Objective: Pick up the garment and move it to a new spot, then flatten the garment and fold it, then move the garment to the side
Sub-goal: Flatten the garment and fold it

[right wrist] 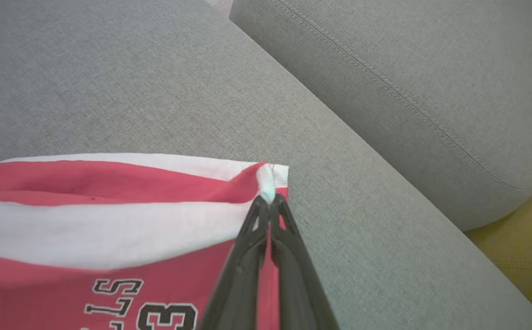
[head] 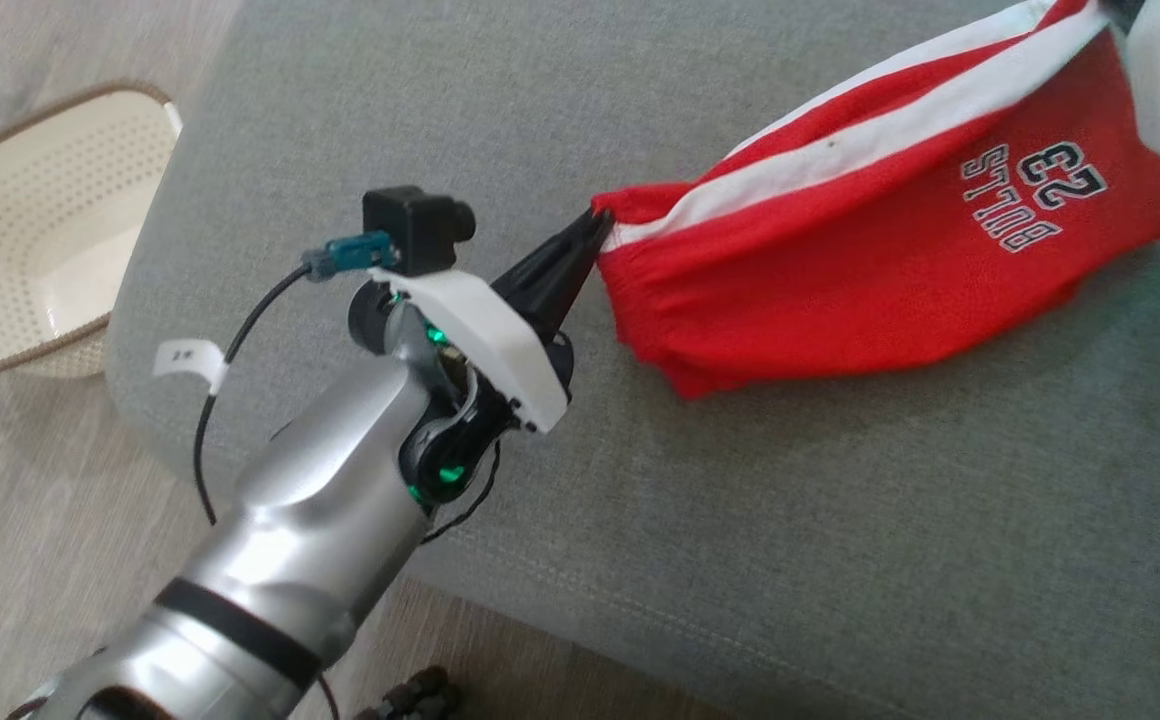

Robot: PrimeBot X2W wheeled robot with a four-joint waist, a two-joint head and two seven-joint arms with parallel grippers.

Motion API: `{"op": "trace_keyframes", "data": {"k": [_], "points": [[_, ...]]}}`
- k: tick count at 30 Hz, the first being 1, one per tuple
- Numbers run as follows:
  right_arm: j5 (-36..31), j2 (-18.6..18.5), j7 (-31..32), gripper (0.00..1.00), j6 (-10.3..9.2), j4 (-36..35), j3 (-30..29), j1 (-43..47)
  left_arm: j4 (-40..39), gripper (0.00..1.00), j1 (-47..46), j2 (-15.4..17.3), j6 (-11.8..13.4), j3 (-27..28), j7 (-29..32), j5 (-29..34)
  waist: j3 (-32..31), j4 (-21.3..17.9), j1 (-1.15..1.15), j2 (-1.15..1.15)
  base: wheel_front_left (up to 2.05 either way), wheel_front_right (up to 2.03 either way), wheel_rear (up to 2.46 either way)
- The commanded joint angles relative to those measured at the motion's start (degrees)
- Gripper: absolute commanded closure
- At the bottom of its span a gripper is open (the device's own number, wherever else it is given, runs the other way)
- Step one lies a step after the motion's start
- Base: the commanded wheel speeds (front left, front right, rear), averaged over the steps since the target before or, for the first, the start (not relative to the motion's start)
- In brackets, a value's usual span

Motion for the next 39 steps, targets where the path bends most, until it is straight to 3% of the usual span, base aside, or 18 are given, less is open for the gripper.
{"op": "trace_keyframes", "data": {"k": [1, 8, 9, 10, 11, 18, 23, 28, 32, 39], "points": [[-0.2, 0.2, -0.8, 1.00, -0.05, -0.7, 0.0, -1.7, -0.6, 1.00, -3.1, 0.8, -0.2, 2.1, -0.8, -0.3, 0.9, 0.6, -0.01, 0.00, 0.00, 0.00, 0.00], [-0.5, 1.1, -4.8, 1.00, -0.05, 2.5, 3.1, -5.4, 4.1, 1.00, -6.3, -1.2, -0.4, 1.3, -3.6, -1.3, 2.9, 0.9, -0.01, 0.00, 0.00, 0.00, 0.00], [0.0, 1.5, -5.2, 0.95, -0.05, 3.2, 3.2, -5.5, 4.8, 1.00, -6.6, -1.3, -0.4, 1.2, -3.9, -1.4, 3.1, 0.9, -0.01, 0.00, 0.00, 0.00, 0.00], [0.6, 1.8, -5.6, 0.27, -0.05, 3.8, 3.2, -5.6, 5.6, 0.62, -6.9, -1.5, -0.4, 1.3, -4.3, -1.5, 3.2, 0.9, -0.01, 0.00, 0.00, 0.00, 0.00], [1.4, 2.2, -5.6, 0.00, -0.05, 4.9, 2.9, -5.6, 6.4, 0.00, -7.2, -1.7, -0.4, 1.3, -4.8, -1.5, 3.2, 0.8, -0.01, 0.00, 0.00, 0.00, 0.00], [0.2, 3.9, -12.1, 0.00, -0.05, 9.5, 4.3, -4.8, 10.9, 0.00, -8.0, -2.4, -0.4, 1.5, -6.9, -1.8, 1.7, -0.5, -0.01, 0.00, 0.00, 0.00, 0.00], [-0.2, 5.6, -21.5, 0.00, -0.05, 13.0, 2.7, -2.5, 12.6, 0.00, -6.9, -1.8, 0.1, 4.7, -8.2, -1.7, -1.5, -2.3, -0.01, 0.00, 0.00, 0.00, 0.00], [0.8, 8.3, -33.5, 0.00, -0.05, 13.7, -0.3, 2.1, 8.2, 0.00, -3.2, -0.3, 3.1, 13.6, -8.4, 1.3, -5.3, -5.1, -0.01, 0.00, 0.00, 0.00, 0.00], [0.1, 10.0, -42.0, 0.00, -0.05, 14.5, -2.5, 6.6, 0.9, 0.00, 3.0, 0.2, 5.6, 22.0, -8.4, 7.5, -8.4, -7.7, -0.01, 0.00, 0.00, 0.00, 0.00], [-4.3, 12.1, -45.8, 0.00, -0.05, 13.7, -8.4, 12.7, -8.9, 0.00, 13.6, -1.0, 6.6, 31.4, -8.4, 16.6, -12.3, -12.0, -0.01, 0.00, 0.00, 0.00, 0.00]]}}
